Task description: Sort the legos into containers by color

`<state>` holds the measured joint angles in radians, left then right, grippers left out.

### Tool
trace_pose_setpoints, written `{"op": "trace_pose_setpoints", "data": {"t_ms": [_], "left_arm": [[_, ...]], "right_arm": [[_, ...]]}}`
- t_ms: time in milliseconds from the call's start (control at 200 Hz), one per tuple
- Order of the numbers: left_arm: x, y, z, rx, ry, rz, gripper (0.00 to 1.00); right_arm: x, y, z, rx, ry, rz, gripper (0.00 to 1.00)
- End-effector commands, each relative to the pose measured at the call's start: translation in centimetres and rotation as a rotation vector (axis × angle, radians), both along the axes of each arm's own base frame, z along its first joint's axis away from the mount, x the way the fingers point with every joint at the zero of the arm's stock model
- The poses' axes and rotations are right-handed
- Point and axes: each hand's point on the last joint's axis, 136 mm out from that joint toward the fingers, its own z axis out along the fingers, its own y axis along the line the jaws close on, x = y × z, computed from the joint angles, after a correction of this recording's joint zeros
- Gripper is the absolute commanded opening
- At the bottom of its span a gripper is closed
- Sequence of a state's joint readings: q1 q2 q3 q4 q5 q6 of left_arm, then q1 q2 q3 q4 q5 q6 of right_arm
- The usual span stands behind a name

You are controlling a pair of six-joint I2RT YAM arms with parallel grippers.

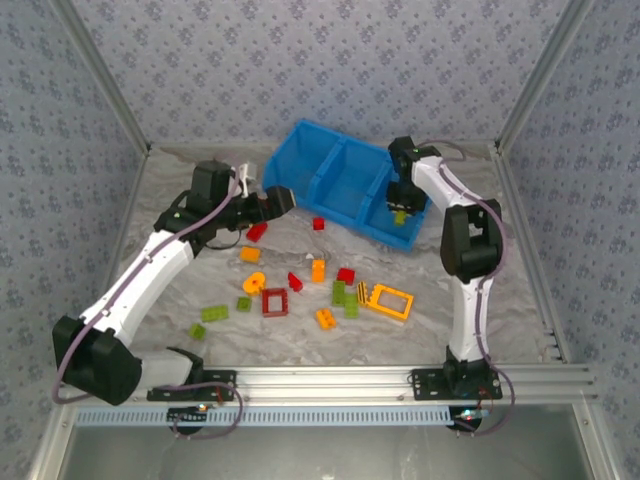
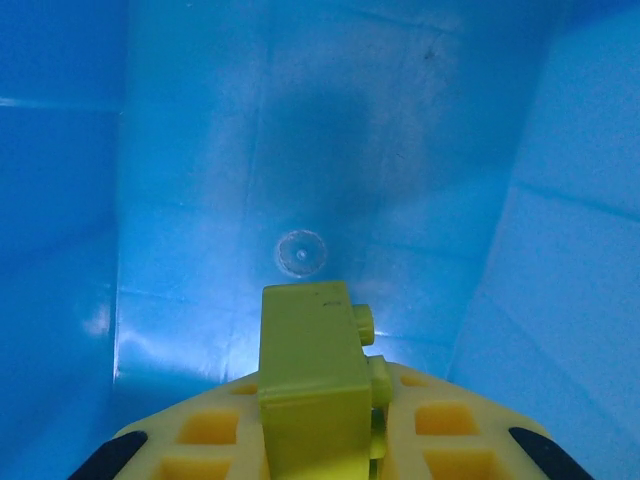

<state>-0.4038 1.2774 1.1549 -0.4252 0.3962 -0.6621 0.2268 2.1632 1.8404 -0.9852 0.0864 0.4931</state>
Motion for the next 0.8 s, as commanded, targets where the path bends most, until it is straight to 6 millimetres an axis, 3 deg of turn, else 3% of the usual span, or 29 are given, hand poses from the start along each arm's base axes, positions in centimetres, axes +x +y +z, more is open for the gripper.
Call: {"op": "trace_pose_setpoints", "data": {"t_ms": [0, 160, 305, 420, 575, 720, 794], "left_arm": [[-0.4, 2.1, -0.4, 0.086, 0.030, 0.063, 0.98], [-0.3, 4.2, -2.2, 0.110, 0.095, 0.153, 0.98], [1.1, 7.0, -4.1, 0.225, 0.163, 0.250, 0.95], [2.3, 9.4, -6.6, 0.445, 0.217, 0.268, 0.95], [5.0, 11.6, -10.3, 0.663, 0.291, 0.253, 0.95], [7.9, 13.4, -13.3, 0.530, 0.446, 0.428, 0.98], [9.6, 14.2, -14.2, 0.438, 0.508, 0.551, 0.95]], "right_arm": [[-0.2, 0.2, -0.2, 0.007, 0.040, -0.040, 0.28], [-0.2, 0.3, -1.1, 0.008, 0.066, -0.057, 0.43], [0.1, 0.0, 0.9, -0.008, 0.015, -0.066, 0.52], [0.0, -0.4, 4.9, -0.003, -0.075, -0.097, 0.55], [-0.9, -0.8, 11.7, 0.017, -0.238, -0.109, 0.59], [-2.6, 1.2, 16.9, 0.055, -0.404, -0.009, 0.61], [-3.9, 2.5, 18.1, 0.068, -0.433, 0.056, 0.61]]}}
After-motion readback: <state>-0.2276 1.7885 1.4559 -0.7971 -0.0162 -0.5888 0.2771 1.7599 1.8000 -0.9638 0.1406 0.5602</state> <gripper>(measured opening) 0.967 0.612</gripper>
